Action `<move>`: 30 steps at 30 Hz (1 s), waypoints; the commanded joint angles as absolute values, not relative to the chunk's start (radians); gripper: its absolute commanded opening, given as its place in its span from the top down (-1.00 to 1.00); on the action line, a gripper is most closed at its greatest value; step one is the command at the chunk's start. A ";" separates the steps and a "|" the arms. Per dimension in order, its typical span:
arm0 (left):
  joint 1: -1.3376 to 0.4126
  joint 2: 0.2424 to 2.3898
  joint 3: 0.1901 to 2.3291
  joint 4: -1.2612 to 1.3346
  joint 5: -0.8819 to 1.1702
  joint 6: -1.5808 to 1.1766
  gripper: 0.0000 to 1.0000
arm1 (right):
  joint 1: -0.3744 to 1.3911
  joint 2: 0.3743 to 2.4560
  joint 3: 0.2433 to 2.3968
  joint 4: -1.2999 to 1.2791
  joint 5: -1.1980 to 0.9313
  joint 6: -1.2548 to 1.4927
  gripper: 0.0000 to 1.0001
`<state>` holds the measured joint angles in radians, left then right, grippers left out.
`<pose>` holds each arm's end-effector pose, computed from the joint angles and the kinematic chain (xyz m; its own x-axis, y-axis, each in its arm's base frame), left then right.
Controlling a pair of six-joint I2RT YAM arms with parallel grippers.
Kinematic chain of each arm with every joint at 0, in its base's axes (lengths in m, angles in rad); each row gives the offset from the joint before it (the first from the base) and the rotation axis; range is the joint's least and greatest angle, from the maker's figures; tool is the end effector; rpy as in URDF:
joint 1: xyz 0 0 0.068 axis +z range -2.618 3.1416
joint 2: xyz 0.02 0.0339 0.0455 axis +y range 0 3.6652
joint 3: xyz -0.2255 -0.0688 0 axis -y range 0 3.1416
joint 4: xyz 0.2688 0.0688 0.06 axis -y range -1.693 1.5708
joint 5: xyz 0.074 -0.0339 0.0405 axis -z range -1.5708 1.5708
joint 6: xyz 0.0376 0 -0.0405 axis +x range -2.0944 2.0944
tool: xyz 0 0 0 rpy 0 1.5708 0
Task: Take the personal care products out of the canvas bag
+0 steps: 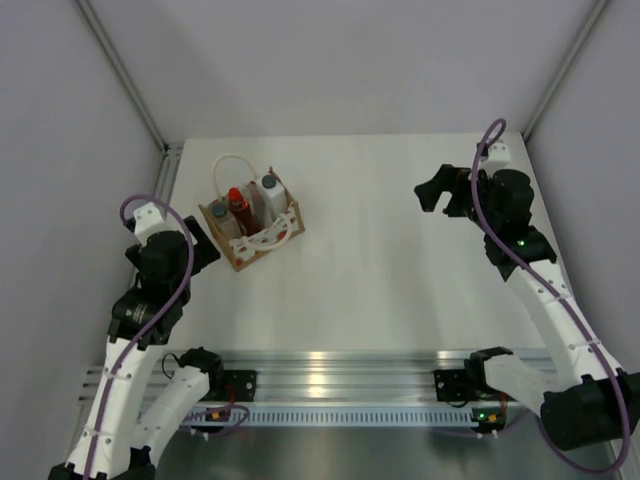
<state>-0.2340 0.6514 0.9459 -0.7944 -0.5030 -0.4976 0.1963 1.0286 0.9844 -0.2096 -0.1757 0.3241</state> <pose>0.1738 -0.0228 0.3344 -0.3103 -0.3560 -0.8815 -0.4057 0.8882 -0.2159 0.2756 0.0615 0.3268 -0.3474 0.2506 -0.9036 -0.2609 0.8997 0.3499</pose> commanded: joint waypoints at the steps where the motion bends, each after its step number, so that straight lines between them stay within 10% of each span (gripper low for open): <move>1: -0.229 0.657 0.942 -0.782 -0.543 -0.535 -0.97 | 0.206 1.038 1.035 -0.190 -0.152 0.322 -0.99; 19: -0.229 0.841 0.910 -0.657 -0.367 -0.933 -0.96 | 0.423 1.226 1.166 -0.107 -0.298 0.356 -0.99; 30: -0.229 0.956 0.835 -0.506 -0.428 -1.002 -0.54 | 0.686 1.485 1.425 -0.196 -0.138 0.258 -0.99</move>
<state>-0.2340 0.9371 0.8677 -0.6147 -0.4007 -0.9707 0.6361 1.4555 1.3315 -0.2020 -0.1921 0.3073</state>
